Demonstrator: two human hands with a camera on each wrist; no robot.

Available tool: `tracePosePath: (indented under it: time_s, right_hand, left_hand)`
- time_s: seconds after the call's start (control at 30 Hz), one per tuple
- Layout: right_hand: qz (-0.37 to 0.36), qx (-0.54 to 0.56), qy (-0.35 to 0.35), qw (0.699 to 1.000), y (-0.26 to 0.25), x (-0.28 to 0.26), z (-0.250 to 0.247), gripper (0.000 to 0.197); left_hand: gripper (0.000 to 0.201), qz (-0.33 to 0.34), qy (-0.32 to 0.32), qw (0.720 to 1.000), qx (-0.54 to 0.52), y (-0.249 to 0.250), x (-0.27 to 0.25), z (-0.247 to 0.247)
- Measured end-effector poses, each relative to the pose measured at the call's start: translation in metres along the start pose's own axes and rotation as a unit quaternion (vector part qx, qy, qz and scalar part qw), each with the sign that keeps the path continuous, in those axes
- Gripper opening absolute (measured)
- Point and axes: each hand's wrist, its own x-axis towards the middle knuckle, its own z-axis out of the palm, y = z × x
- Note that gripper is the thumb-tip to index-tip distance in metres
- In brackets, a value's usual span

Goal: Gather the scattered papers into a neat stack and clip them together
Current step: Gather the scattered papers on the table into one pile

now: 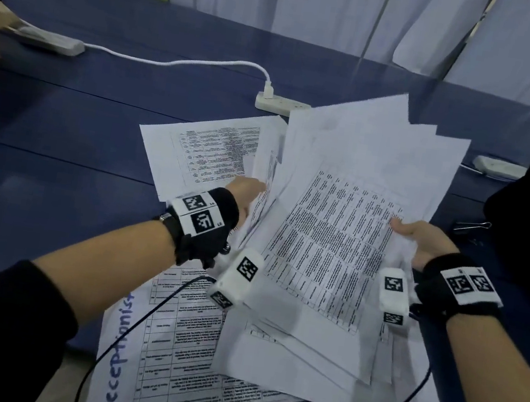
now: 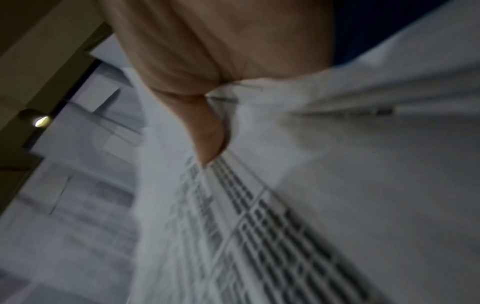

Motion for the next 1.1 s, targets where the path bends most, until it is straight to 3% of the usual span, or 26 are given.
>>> tracePosePath:
  time_s: [0.07,0.13,0.23,0.33,0.37,0.47,0.5,0.53,0.6,0.67,0.73,0.8,0.87,0.9,0.97,1.0,1.03,1.1]
  right_hand:
    - [-0.006,0.035,-0.033,0.999,0.0,-0.004,0.001,0.019]
    - [-0.013,0.077,-0.088,0.993,0.003,-0.007,0.001,0.015]
    - [-0.056,0.149,-0.157,0.975,0.014,0.003,-0.004,0.057]
    - [-0.099,0.181,-0.123,0.971,0.017,0.01,-0.004,0.062]
    - [-0.11,0.194,-0.108,0.969,0.017,0.011,-0.005,0.057]
    - [-0.13,0.226,-0.081,0.962,0.012,-0.001,-0.005,0.014]
    - [-0.135,0.233,-0.085,0.959,0.011,0.0,-0.007,0.025]
    - [-0.133,0.23,-0.093,0.96,0.011,0.003,-0.008,0.031]
    - [-0.139,0.228,-0.135,0.954,0.007,-0.007,-0.004,0.007]
    - [-0.132,0.196,-0.133,0.963,0.005,-0.003,-0.002,0.037]
    - [-0.134,0.169,-0.112,0.97,-0.001,-0.003,0.001,0.031]
    - [-0.14,0.155,-0.067,0.976,-0.004,0.006,-0.003,0.027]
    - [-0.13,0.133,-0.007,0.982,-0.003,0.015,-0.011,0.022]
    - [-0.123,0.125,0.007,0.984,-0.001,0.019,-0.014,0.017]
    - [-0.099,0.101,0.041,0.989,0.004,0.018,-0.015,0.026]
    - [-0.094,0.083,0.063,0.99,0.006,0.02,-0.015,0.039]
    - [-0.09,0.056,0.081,0.991,0.008,0.023,-0.015,0.049]
    - [-0.077,-0.007,0.11,0.991,0.01,0.026,-0.015,0.062]
  left_hand:
    - [0.039,0.02,-0.003,1.0,0.015,0.0,0.001,-0.004]
    - [0.021,0.003,-0.042,0.999,-0.002,-0.001,-0.002,-0.012]
    - [0.017,-0.004,-0.104,0.995,0.011,0.002,-0.003,-0.016]
    - [0.022,0.038,-0.173,0.984,0.032,0.009,-0.006,-0.017]
    - [0.025,0.057,-0.192,0.98,0.016,0.011,-0.007,-0.019]
    - [0.027,0.106,-0.239,0.963,-0.06,0.02,-0.015,-0.026]
    - [0.026,0.124,-0.252,0.958,-0.064,0.023,-0.016,-0.028]
    - [0.026,0.14,-0.258,0.954,-0.057,0.026,-0.016,-0.028]
    - [0.036,0.176,-0.234,0.956,-0.014,0.031,-0.017,-0.023]
    - [0.051,0.235,-0.17,0.957,0.021,0.039,-0.017,-0.012]
    - [0.055,0.272,-0.139,0.952,0.01,0.046,-0.018,-0.002]
    - [0.05,0.248,-0.155,0.956,-0.008,0.051,-0.017,-0.001]
    - [0.048,0.185,-0.175,0.963,0.082,0.048,-0.016,-0.006]
    - [0.051,0.151,-0.178,0.951,0.205,0.043,-0.017,-0.01]
    - [0.059,0.117,-0.173,0.854,0.476,0.025,-0.012,-0.017]
    - [0.069,0.11,-0.172,0.804,0.559,0.015,-0.008,-0.019]
    - [0.08,0.106,-0.17,0.77,0.606,0.005,-0.005,-0.02]
    - [0.084,0.098,-0.154,0.741,0.646,-0.002,-0.002,-0.021]
